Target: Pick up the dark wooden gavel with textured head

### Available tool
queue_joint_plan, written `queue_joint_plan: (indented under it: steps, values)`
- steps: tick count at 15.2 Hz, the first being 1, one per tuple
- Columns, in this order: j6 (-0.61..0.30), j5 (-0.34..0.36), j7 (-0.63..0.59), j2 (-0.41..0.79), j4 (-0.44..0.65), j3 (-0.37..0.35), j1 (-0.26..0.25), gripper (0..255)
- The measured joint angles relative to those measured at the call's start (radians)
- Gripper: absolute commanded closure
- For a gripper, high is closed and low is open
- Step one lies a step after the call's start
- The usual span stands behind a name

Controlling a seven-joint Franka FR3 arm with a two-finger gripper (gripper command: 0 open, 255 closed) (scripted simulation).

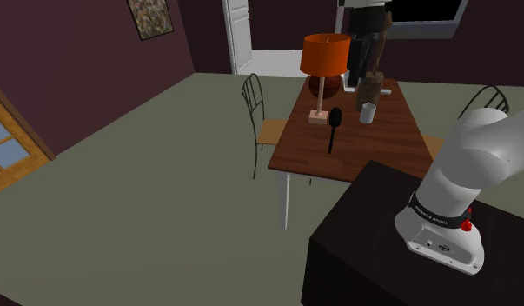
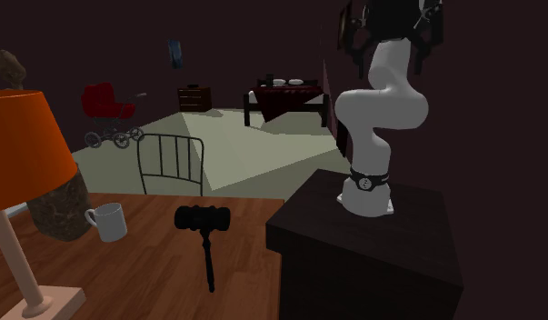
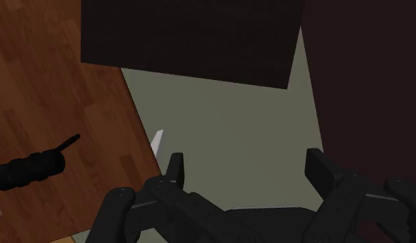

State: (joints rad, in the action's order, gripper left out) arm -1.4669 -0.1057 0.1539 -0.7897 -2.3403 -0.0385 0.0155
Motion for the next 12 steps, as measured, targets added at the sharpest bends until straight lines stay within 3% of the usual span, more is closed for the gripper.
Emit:
queue_joint_plan:
  steps: [3,12]
  values:
    - [-0.031,0.001,-0.018,0.020,-0.010,0.001,0.013,0]
    - [-0.270,0.034,-0.102,0.252,-0.016,0.051,0.120,0]
